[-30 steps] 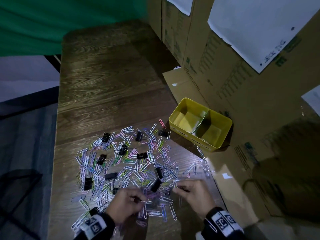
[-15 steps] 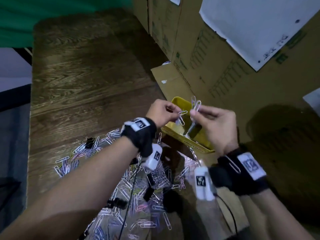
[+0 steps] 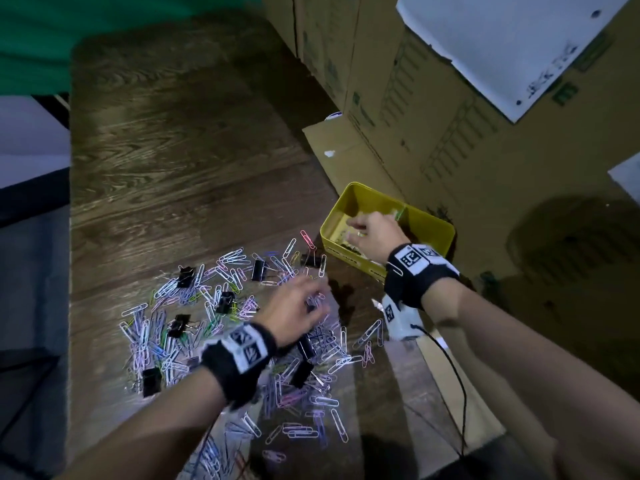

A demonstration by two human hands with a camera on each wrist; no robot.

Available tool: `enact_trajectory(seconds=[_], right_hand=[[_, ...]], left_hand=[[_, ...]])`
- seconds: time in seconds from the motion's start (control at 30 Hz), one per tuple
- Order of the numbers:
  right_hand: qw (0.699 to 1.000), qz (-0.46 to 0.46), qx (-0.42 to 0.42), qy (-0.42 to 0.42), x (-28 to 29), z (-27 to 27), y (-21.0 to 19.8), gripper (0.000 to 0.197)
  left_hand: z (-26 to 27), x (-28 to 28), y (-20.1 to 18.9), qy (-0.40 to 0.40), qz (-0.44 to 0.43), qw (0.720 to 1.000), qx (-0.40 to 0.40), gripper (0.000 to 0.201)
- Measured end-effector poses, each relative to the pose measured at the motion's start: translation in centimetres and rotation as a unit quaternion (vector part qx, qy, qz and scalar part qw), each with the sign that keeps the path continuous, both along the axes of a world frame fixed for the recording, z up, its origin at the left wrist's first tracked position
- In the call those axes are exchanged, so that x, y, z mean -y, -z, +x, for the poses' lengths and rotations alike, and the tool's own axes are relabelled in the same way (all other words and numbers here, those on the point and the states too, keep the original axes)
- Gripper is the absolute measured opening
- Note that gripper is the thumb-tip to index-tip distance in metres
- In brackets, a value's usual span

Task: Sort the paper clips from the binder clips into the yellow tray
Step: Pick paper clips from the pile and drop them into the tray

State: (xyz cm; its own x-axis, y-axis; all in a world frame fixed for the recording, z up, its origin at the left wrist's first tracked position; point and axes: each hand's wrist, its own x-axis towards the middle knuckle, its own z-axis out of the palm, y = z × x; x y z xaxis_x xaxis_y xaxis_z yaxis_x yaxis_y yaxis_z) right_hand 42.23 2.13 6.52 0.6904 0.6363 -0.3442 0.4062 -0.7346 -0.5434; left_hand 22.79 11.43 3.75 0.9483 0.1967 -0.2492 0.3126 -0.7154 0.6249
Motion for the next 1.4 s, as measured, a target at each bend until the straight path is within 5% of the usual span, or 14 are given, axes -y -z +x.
enact_trajectory(seconds=[0.2,0.43,0.63,0.8,0.9,1.0,1.1,1.4], right_hand=[[0.982,0.158,0.081,-0.065,3.4,-6.0,-1.2,0.021],[0.990,-0.007,0.016,-0.140,9.0,-13.6,5.4,0.031],[0.979,-0.063,0.054,-0.188,9.3,-15.9,7.6,0.046],[0.990,-0.044,0.100,-0.088,9.9,-15.5,7.4,0.044],[0.989,-0.123,0.076,0.022,10.2,-14.9,7.0,0.071],[0.980,-0.186,0.050,0.039,9.4,-15.2,7.2,0.092],[0.983,-0.174,0.052,0.033,8.5,-15.6,7.6,0.078],[0.997,-0.062,-0.022,0.033,8.9,-14.6,7.3,0.027]], left_hand=[[-4.6,2.3,4.5,0.061,0.111,0.986,-0.107,0.054],[-5.1,2.4,5.4,0.022,0.095,0.991,-0.090,0.049],[-7.2,-0.4,3.8,-0.017,0.176,0.978,-0.109,0.044],[-6.5,-0.9,2.6,0.012,0.243,0.962,-0.125,0.046],[-3.4,1.2,2.8,0.058,0.219,0.972,-0.058,0.046],[-0.7,3.2,3.6,0.116,0.230,0.958,-0.125,0.071],[0.3,3.9,4.7,0.137,0.239,0.945,-0.174,0.070],[-0.6,3.8,6.1,0.134,0.194,0.965,-0.111,0.031]])
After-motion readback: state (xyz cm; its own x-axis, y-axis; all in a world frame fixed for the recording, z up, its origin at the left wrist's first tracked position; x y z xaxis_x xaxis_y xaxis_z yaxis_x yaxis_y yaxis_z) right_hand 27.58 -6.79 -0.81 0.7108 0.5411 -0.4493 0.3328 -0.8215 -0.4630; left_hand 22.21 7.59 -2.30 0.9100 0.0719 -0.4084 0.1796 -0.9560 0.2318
